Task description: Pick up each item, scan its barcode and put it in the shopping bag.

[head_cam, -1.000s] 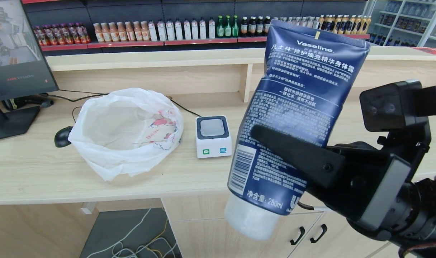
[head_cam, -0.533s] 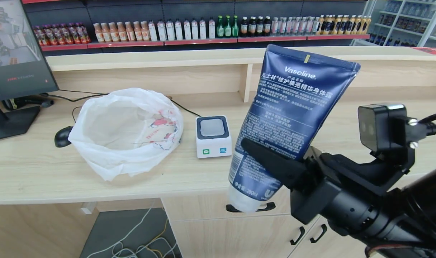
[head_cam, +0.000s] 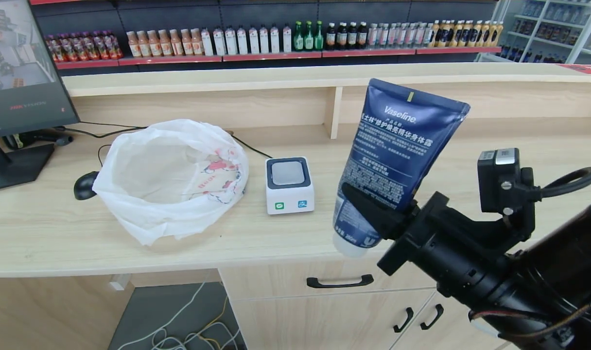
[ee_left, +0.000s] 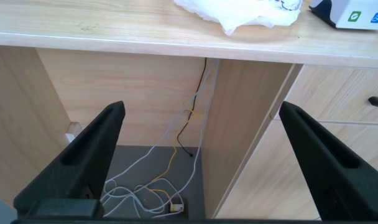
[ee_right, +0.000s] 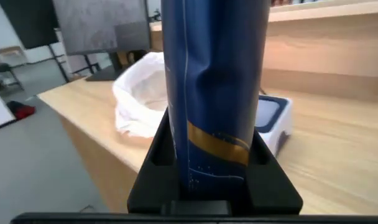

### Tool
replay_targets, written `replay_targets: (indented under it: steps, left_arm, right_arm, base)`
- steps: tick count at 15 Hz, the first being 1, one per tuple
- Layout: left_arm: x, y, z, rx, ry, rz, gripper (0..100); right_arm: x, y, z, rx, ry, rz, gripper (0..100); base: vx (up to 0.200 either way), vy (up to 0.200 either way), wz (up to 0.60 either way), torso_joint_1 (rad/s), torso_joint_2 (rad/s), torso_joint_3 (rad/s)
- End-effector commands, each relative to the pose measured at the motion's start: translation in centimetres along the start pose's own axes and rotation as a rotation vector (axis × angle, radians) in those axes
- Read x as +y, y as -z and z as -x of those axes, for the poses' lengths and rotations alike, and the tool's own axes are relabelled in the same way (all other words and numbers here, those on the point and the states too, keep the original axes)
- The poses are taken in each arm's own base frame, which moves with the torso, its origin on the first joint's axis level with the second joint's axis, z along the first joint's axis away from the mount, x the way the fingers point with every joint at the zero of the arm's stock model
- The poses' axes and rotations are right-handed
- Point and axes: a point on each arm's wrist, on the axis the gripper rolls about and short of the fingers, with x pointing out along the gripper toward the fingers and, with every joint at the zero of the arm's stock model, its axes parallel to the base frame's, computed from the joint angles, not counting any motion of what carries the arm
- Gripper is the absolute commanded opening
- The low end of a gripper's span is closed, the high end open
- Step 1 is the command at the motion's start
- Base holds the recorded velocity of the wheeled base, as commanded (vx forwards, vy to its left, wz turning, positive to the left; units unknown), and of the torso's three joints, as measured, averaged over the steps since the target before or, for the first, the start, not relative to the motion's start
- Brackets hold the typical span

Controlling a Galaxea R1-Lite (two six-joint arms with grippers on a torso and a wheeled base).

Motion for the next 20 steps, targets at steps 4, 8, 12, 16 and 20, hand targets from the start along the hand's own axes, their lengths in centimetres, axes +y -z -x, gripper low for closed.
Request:
replay_targets:
  steps: [4,8,12,16,20]
  left_arm:
    - [0.0,0.0,0.0,0.000,-0.001,0.000,100]
    - [0.0,0.0,0.0,0.000,-0.001,0.000,100]
    - [0.0,0.0,0.0,0.000,-0.001,0.000,100]
    - [0.0,0.0,0.0,0.000,-0.001,-0.001,100]
    - [0.0,0.0,0.0,0.000,-0.001,-0.007,100]
  right_arm:
    - [-1.9,-0.7,-0.6,-0.030,0.223,0.175,0]
    - [-1.8,-1.6,-0.4,-0.057,0.245,0.187,0]
    - [-2.0,-2.8,0.7,-0.078,0.306,0.229,0]
    - [-2.0,-2.7,1.7,-0.061,0.306,0.229,0]
    - [-2.0,-2.5,2.3,-0.048,0.302,0.200,0]
  base:
    - [0.000,0.000,0.00,0.000,0.00,0.000]
    - [0.000,0.000,0.00,0.000,0.00,0.000]
    - [0.000,0.000,0.00,0.000,0.00,0.000]
    - [0.000,0.000,0.00,0.000,0.00,0.000]
    - [0.000,0.000,0.00,0.000,0.00,0.000]
